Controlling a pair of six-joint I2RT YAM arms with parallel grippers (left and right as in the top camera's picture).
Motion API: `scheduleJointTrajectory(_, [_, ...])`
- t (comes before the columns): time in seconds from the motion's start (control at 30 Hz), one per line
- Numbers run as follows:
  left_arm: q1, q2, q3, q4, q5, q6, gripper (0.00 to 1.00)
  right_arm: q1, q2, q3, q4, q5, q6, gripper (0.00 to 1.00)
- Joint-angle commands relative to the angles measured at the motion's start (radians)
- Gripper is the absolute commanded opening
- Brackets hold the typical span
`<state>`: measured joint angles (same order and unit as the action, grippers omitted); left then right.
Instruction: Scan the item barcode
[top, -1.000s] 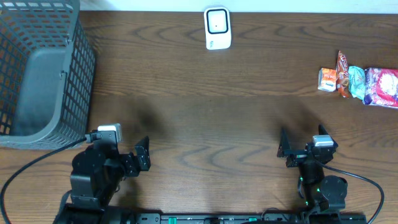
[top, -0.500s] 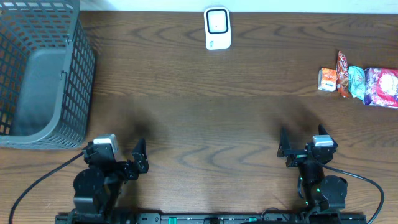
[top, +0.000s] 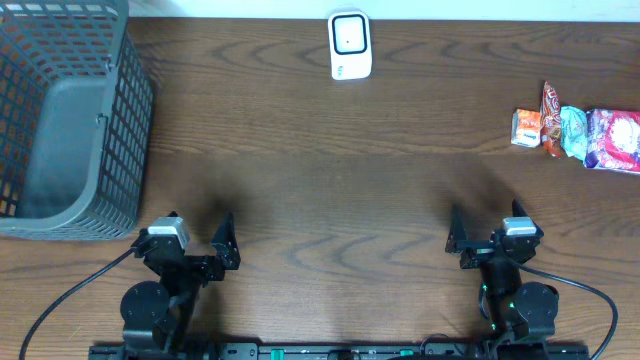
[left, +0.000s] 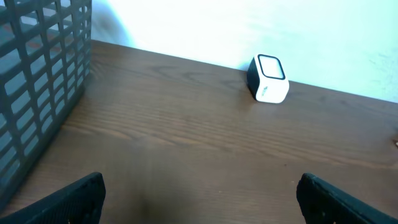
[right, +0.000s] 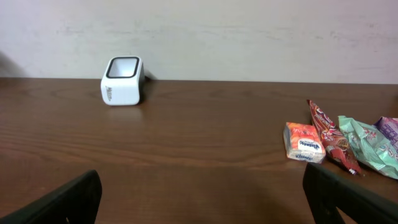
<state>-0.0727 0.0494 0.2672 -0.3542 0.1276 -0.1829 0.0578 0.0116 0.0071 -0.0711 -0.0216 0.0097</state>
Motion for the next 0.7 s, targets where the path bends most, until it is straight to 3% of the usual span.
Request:
scheduleJointTrajectory(0.0, [0.005, -0.012, -0.016, 0.03, -0.009, 0.005, 0.98, 0.008, -0.006, -0.001, -0.006, 0.008, -0.014, 0.99])
scheduleJointTrajectory(0.67, [0.005, -0.048, -0.184, 0.427, -0.009, -0.002, 0.98, 0.008, -0.006, -0.001, -0.006, 0.008, -0.014, 0.99])
